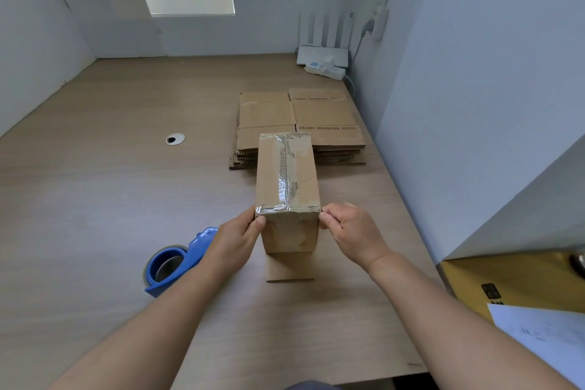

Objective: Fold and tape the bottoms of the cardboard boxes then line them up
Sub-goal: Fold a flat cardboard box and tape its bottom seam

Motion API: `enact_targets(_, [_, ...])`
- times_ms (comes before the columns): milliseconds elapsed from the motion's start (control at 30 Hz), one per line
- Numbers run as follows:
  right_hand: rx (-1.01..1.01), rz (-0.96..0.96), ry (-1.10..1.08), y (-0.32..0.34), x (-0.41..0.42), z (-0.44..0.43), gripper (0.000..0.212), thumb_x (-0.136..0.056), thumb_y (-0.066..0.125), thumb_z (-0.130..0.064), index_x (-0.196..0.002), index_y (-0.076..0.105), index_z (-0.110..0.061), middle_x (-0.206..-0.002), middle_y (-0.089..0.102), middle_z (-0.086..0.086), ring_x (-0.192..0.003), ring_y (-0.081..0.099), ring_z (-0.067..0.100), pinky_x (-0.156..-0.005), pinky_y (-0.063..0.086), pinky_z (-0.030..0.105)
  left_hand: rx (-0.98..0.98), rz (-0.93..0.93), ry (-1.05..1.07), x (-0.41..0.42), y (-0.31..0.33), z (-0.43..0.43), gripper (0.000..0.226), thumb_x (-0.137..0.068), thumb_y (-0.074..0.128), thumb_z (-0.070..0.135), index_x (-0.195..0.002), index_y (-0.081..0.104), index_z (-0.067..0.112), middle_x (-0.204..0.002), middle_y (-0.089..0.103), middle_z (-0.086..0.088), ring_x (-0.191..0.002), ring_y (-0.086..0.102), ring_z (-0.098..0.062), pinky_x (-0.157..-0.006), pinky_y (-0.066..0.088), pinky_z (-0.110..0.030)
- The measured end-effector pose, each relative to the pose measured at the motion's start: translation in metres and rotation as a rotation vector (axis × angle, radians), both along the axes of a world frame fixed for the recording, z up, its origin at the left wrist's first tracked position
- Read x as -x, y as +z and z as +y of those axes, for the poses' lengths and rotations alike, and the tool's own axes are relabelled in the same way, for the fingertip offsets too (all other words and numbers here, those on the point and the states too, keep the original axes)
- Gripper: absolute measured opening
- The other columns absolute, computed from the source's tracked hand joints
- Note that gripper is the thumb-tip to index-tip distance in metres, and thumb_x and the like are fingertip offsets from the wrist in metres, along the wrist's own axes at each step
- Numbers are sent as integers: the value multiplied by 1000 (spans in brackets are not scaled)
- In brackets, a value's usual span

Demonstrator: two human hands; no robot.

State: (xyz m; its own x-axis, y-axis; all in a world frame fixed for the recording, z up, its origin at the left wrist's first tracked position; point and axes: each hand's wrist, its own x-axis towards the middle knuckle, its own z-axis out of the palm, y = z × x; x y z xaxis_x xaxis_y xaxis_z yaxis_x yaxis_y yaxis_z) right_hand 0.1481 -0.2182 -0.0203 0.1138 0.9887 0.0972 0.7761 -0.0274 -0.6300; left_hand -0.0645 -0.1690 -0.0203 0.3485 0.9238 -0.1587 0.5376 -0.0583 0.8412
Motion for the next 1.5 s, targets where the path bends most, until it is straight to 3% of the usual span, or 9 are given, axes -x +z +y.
enact_targets(167, [-156,-219,-258,-4,22,-1,20,-89,56,-13,-70,58,-5,-69,61,8,-75,57,29,-54,33,30,-159,97,277,-20,-3,-12,25,-99,46,27,-95,68,15,-79,64,0,-78,59,-17,-71,45,-30])
enact_targets(300, [126,-202,10,13,4,4,19,-93,45,-13,-86,62,-8,-90,66,7,-92,54,23,-71,37,32,-201,185,221,-20,3,-16,26,-100,39,21,-78,53,20,-68,54,2,-71,49,-19,-59,31,-30])
enact_targets(500, [311,-39,163,39,-19,16,16,-89,61,-20,-73,64,-17,-78,66,-1,-67,50,8,-62,38,22,-52,147,31,0,3,-1,34,-100,40,21,-126,60,31,-99,70,-9,-94,65,-28,-89,51,-42])
enact_targets(700, [240,-65,158,32,-21,21,19,-89,62,-22,-71,56,-18,-79,69,-1,-66,51,6,-58,34,12,32,-39,144,1,3,12,26,-90,65,19,-78,67,43,-89,73,-8,-90,67,-30,-88,54,-45])
enact_targets(867, [230,-217,202,28,-16,19,16,-89,58,-18,-75,52,-16,-79,61,0,-71,47,14,-57,31,22,-18,26,76,5,-6,12,34,-90,59,17,-87,71,48,-81,72,-4,-80,65,-15,-80,51,-32])
enact_targets(933, [287,-49,185,31,-21,18,14,-88,57,-10,-75,60,-16,-83,69,2,-69,53,11,-61,39,21,47,-7,24,12,-9,17,39,-92,57,15,-92,70,52,-86,74,5,-87,68,-10,-81,54,-30])
enact_targets(1100, [412,279,137,33,-30,22,13,-85,62,-2,-77,59,-12,-77,69,5,-72,65,9,-78,54,33,120,-112,7,14,-8,28,23,-90,63,12,-110,71,19,-93,74,2,-91,70,-14,-72,55,-17])
enact_targets(1300, [483,441,145,38,-35,28,19,-88,53,6,-82,67,-5,-81,72,10,-73,68,13,-72,57,24,77,-115,-71,22,-12,28,38,-92,60,10,-103,70,45,-93,75,11,-92,69,-9,-82,56,-24])
enact_targets(1500, [463,329,173,32,-37,33,20,-82,67,-2,-71,57,-16,-76,68,1,-76,64,14,-77,54,29,29,-88,-47,15,-12,31,28,-86,68,19,-95,68,45,-90,73,19,-86,67,-14,-80,57,-27])
